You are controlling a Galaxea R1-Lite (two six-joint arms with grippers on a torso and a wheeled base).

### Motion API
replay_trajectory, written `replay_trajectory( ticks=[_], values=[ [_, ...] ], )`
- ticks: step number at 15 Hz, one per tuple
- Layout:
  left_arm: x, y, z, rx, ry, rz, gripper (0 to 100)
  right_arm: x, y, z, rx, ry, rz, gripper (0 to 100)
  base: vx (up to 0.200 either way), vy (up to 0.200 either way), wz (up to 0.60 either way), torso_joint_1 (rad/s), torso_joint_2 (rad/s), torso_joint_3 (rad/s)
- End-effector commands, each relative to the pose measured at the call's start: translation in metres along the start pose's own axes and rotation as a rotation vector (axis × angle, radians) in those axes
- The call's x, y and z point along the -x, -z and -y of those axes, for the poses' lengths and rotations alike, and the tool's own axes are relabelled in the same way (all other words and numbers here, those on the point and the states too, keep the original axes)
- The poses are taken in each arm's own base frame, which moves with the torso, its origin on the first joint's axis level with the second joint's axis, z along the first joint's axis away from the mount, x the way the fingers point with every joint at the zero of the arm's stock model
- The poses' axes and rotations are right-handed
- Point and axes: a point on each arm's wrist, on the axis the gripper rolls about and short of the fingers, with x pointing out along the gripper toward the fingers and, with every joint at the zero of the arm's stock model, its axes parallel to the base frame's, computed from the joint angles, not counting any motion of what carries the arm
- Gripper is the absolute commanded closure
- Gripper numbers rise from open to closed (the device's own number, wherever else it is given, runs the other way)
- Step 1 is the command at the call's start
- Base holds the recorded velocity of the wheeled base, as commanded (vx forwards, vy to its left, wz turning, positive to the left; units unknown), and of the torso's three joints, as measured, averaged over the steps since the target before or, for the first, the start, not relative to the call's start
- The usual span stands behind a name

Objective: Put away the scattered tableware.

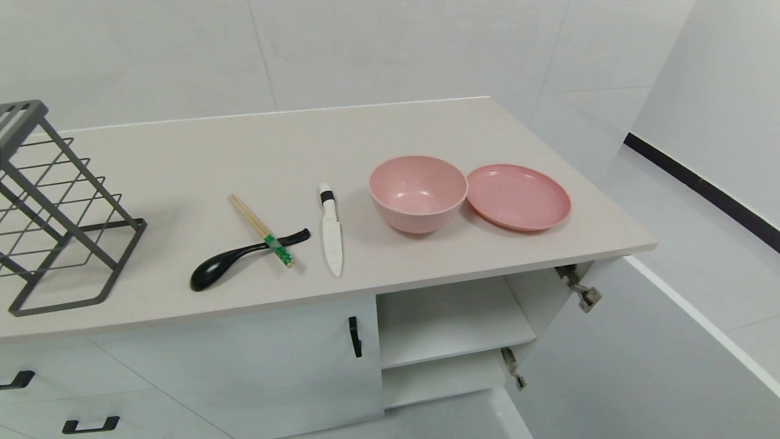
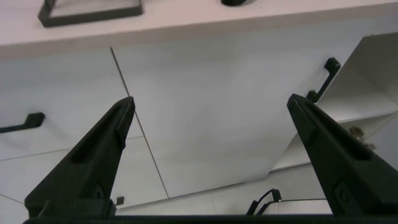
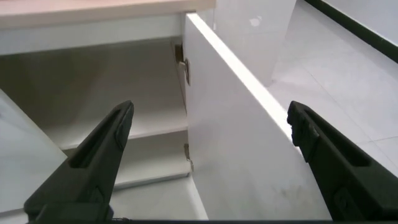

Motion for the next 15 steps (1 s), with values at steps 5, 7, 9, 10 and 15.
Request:
replay_trajectory(
  ticks=[5, 7, 9, 10, 15],
  values=[
    [-0.0001, 0.0000, 0.0000, 0.000, 0.000, -0.001, 0, -0.0001, 0.0000, 0.0000, 0.000, 0.000, -0.001, 0, 0.000, 0.000, 0.00, 0.280, -0.52, -0.245],
    [-0.0002, -0.0001, 0.0000, 0.000, 0.000, -0.002, 0, -0.0001, 0.0000, 0.0000, 0.000, 0.000, -0.001, 0, 0.000, 0.000, 0.00, 0.290, -0.55, -0.268],
    [-0.0002, -0.0001, 0.0000, 0.000, 0.000, -0.002, 0, 0.0000, 0.0000, 0.0000, 0.000, 0.000, 0.001, 0, 0.000, 0.000, 0.00, 0.288, -0.56, -0.273],
    [-0.0001, 0.0000, 0.0000, 0.000, 0.000, -0.001, 0, -0.0001, 0.0000, 0.0000, 0.000, 0.000, -0.001, 0, 0.000, 0.000, 0.00, 0.290, -0.58, -0.281],
    [-0.0001, 0.0000, 0.0000, 0.000, 0.000, -0.001, 0, 0.0000, 0.0000, 0.0000, -0.001, 0.000, 0.001, 0, 0.160, 0.000, 0.00, 0.227, -0.48, -0.219]
  ],
)
